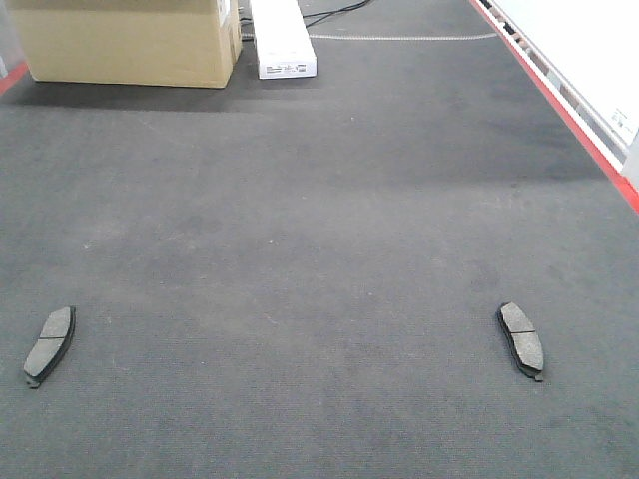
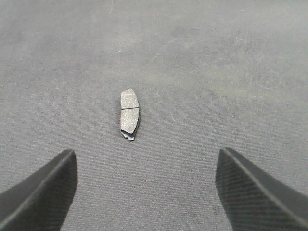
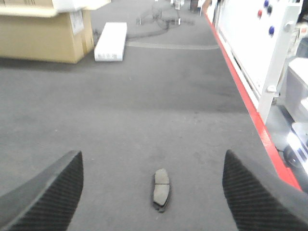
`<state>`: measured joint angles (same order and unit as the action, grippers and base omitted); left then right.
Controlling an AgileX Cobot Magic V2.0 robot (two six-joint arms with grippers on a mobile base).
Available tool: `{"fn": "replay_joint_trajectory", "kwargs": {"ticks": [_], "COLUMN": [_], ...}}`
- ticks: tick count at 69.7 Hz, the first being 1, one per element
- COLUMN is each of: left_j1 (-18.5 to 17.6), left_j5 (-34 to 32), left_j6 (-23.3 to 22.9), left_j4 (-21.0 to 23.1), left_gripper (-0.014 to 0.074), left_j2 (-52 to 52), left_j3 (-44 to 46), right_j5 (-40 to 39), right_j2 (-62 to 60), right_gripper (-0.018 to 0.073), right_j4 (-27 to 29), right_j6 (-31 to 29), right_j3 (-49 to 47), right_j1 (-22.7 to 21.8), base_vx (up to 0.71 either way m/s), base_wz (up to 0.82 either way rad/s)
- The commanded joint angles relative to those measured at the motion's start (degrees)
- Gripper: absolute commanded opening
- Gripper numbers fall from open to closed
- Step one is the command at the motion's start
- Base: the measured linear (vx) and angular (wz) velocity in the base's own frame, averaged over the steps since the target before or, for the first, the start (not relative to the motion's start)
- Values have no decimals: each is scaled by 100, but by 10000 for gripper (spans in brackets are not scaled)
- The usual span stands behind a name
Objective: Move and align brake pads A on conveyor
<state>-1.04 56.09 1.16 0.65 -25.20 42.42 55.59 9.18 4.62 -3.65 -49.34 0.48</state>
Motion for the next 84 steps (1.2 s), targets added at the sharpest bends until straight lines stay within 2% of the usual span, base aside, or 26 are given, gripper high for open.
{"fn": "replay_joint_trajectory", "kwargs": {"ticks": [1,11,30,84], "left_j1": [-45,-45,-45,-45], "left_j5": [-367,-367,-367,-368], "left_j6": [-31,-31,-31,-31], "left_j4": [44,44,44,44], "left_gripper": [545,545,545,545], "left_j2": [-42,-42,-42,-60], "left_j3": [137,137,137,137], "right_j5": [-174,180,-291,-199], "right_j2": [-217,-222,-149,-149], "right_gripper": [541,518,498,498], "right_j4": [-66,-61,-138,-133], "right_j6": [203,277,250,257], "right_j3": [191,354,354,354], "right_j1": [-4,-4,-4,-4], "base_vx": [0,0,0,0], "base_wz": [0,0,0,0]}}
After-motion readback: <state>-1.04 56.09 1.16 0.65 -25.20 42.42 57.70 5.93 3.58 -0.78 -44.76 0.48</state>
